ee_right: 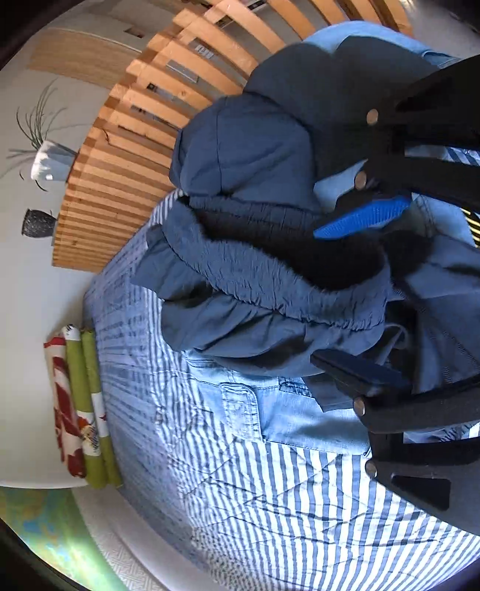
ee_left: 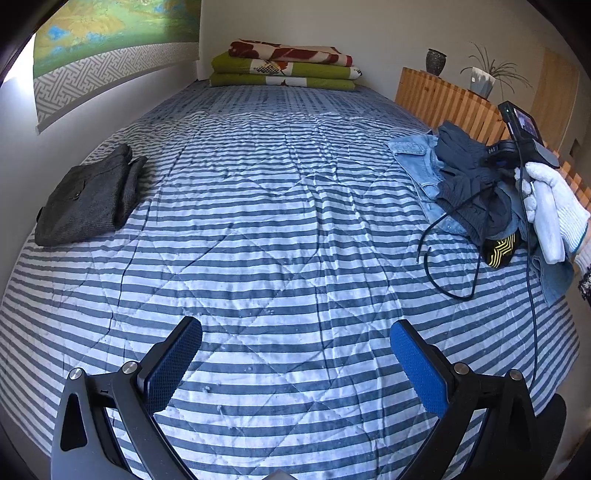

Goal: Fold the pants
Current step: 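Grasp the elastic waistband of the navy trousers with the right tool, then grasp the navy trousers waistband with the left tool while the right tool holds it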

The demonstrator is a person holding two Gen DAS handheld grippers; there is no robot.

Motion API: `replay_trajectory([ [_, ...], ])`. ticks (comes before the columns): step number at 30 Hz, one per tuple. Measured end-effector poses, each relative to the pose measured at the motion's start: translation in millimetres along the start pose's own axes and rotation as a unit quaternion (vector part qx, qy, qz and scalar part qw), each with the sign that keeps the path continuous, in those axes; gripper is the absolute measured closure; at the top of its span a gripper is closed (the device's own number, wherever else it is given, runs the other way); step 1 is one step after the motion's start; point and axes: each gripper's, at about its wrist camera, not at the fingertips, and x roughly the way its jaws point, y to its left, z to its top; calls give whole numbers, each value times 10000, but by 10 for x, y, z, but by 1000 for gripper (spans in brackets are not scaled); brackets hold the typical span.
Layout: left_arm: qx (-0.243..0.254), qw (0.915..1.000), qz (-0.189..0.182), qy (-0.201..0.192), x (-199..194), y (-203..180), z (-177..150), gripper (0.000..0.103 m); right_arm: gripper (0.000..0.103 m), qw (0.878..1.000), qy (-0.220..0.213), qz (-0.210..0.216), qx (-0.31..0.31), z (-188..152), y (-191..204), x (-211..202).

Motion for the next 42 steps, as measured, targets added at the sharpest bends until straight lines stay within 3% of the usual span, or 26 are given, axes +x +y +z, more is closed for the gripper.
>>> replay_trajectory([
  [8, -103, 9997, -71, -215, -218, 93, -57, 1, 97, 9949, -225, 959, 232, -268, -176, -670],
  [11, -134, 9995, -82, -290, -326, 111, -108, 1, 98, 9883, -327, 1481, 185, -536, -199, -1140],
  [14, -238, 9990, -121, -349, -439, 157, -176, 1, 98, 9845, -546, 1655, -182, -889, -15, -1592],
  [19, -393, 9979, -79, -504, -679, 308, -280, 1, 98, 9681, -510, 2301, -844, -1710, 719, -2041],
  [23, -654, 9958, 184, -610, -893, 605, -363, 1, 98, 9366, -459, 3070, -1628, -2335, 1574, -2318],
  [25, -822, 9938, 328, -666, -1017, 777, -413, 1, 98, 9162, -239, 3515, -1908, -2575, 1962, -2384],
  [29, -806, 9927, 511, -741, -1195, 969, -514, 1, 93, 9014, 464, 3643, -2293, -2935, 2289, -2288],
  [33, -656, 9953, 396, -597, -1126, 925, -580, 1, 72, 9185, 564, 3378, -1974, -3087, 1790, -2212],
  [36, -454, 9980, 81, -429, -955, 677, -583, 1, 69, 9429, 512, 2997, -1362, -3014, 1198, -2143],
  [39, -176, 9991, -334, -191, -724, 345, -565, 1, 62, 9705, 322, 2205, -922, -2899, 645, -1969],
  [42, 46, 9979, -633, 88, -480, 35, -559, 1, 60, 9794, 400, 1912, -512, -2819, 310, -1800],
])
